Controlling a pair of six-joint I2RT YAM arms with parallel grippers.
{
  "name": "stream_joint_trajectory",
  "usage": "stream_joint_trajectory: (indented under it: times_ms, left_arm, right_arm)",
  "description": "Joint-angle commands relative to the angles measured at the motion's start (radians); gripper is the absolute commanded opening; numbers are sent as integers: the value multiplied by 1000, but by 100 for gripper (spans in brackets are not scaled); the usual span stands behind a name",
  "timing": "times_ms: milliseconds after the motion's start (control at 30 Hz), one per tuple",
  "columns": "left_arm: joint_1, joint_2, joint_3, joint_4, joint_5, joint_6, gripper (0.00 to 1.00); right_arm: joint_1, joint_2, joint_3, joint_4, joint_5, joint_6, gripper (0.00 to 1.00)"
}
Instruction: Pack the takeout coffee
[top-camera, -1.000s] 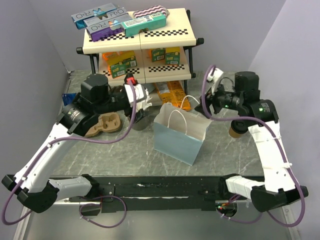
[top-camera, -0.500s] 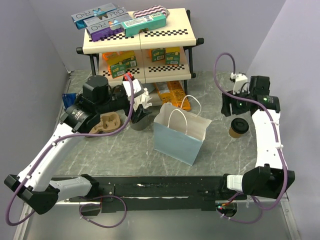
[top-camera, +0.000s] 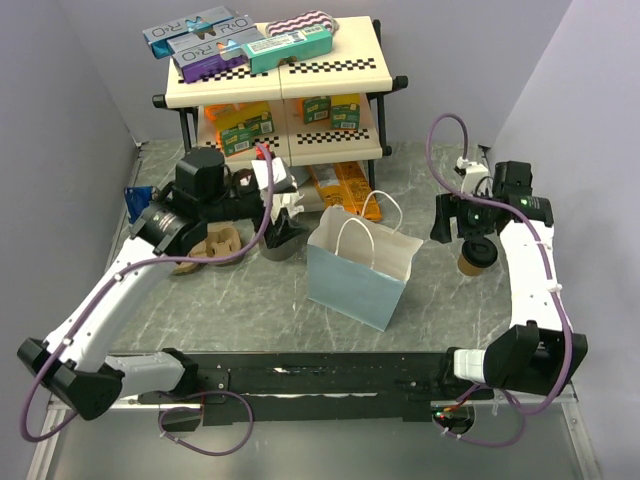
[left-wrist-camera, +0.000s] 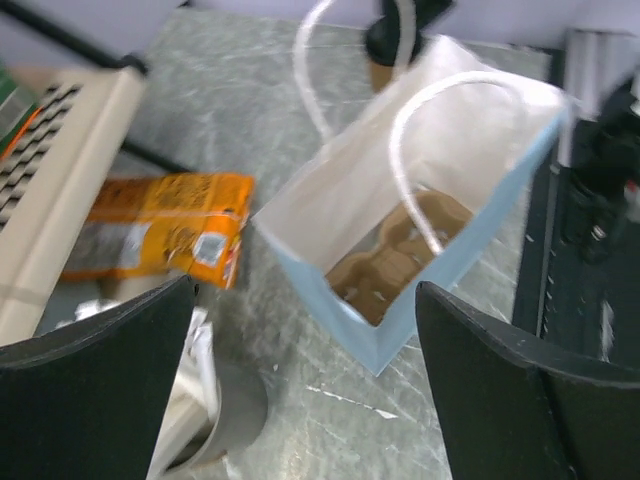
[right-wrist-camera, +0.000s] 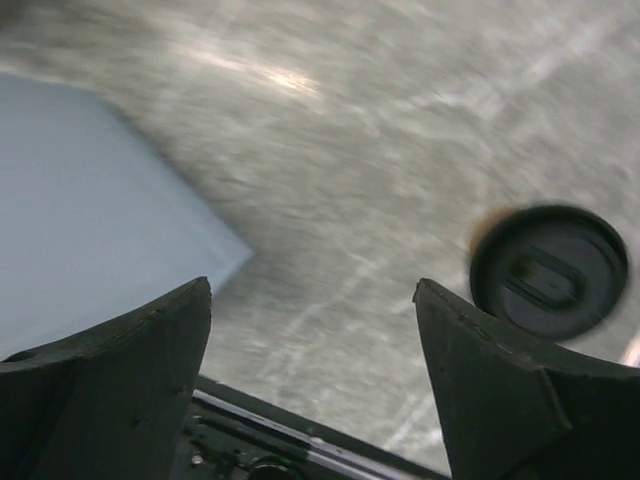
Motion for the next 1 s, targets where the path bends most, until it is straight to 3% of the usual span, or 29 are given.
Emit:
stream_joint_trajectory:
  times_ms: [0,33,133,233,400,533,633,833,933,967]
  left_arm:
    - [-2,48,112,-136,248,185,95]
    - [-10,76,127,-172,262,221,95]
    - [-28,148,204,-273,282,337,94]
    - [-60,224,290,-351,291,408,94]
    - [-167,312,361,-431,253,479,93]
    - [-195,344,378,-443,247,495,88]
    - [-198,354,382,-408,229,457,78]
    - [-203,337,332,-166,196,278,65]
    - [-204,364,371,-163,224,250,53]
    - [-204,367,382,-164,233,242,51]
  right_arm:
    - [-8,-112,112,-21,-286,-39,87]
    - [-7,-132,121,-18,-417,-66,87]
    - [6,-185,135,17,-577,-79,87]
    - [53,-171,169,-27,-631,-129,87]
    - [215,-156,166,-21,-555,-162,87]
    - [271,-133,163,43,-486,-117,84]
    - [279,-123,169,72,-475,-97,77]
    - [289,-113,186,114,-461,-73,62]
    - [294,-96,199,129,-474,-56,44]
    - [297,-93,207,137,-478,-51,32]
